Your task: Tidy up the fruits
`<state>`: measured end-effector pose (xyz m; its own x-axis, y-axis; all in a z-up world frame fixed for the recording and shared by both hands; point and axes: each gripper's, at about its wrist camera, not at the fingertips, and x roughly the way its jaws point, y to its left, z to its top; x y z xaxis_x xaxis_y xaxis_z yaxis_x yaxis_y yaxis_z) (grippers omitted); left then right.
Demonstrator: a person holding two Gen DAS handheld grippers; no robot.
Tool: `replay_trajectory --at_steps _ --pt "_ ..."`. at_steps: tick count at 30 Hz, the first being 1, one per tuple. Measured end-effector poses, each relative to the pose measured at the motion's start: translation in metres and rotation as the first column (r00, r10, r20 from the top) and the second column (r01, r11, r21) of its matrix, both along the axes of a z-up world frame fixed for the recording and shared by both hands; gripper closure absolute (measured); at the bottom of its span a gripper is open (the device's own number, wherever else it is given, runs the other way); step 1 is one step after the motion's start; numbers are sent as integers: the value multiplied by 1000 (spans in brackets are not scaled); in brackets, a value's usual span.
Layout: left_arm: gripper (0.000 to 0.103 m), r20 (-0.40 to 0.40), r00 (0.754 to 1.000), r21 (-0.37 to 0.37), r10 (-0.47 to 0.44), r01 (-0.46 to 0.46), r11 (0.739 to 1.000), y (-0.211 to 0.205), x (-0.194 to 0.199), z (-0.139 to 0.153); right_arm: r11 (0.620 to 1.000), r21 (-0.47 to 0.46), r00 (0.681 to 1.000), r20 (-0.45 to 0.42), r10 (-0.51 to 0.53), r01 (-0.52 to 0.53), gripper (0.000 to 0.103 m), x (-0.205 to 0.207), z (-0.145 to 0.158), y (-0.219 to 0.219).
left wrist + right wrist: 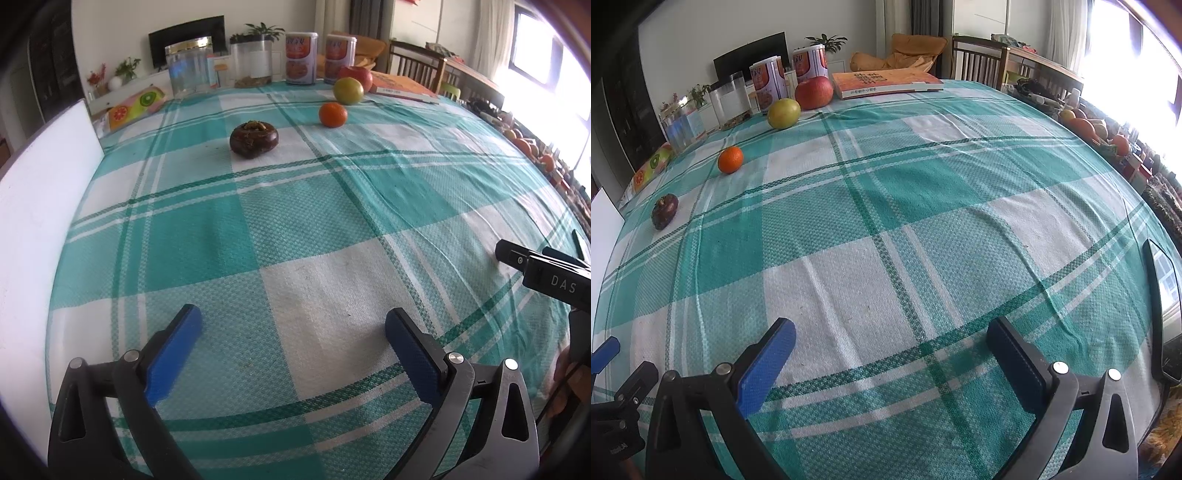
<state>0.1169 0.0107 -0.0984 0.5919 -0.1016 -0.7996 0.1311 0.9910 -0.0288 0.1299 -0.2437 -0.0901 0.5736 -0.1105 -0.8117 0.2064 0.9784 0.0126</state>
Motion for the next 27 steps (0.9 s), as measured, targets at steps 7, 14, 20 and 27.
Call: replay_trajectory --at_steps 7,14,20,27 --pt "2 -3 1000 13 -5 5 1000 -2 1 -1 1000 -6 1000 -4 1 -1 0 0 0 0" --pt "2 -4 1000 14 -6 6 1000 -2 1 -1 1000 -5 1000 -3 1 -1 0 0 -1 0" --pt "2 -3 1000 14 -5 5 1000 -3 1 -1 1000 -5 1000 -4 1 -1 0 0 -1 1" --pt "3 -9 1000 -152 16 -17 988 17 16 9 1000 -6 1000 -4 1 -1 0 0 -1 1"
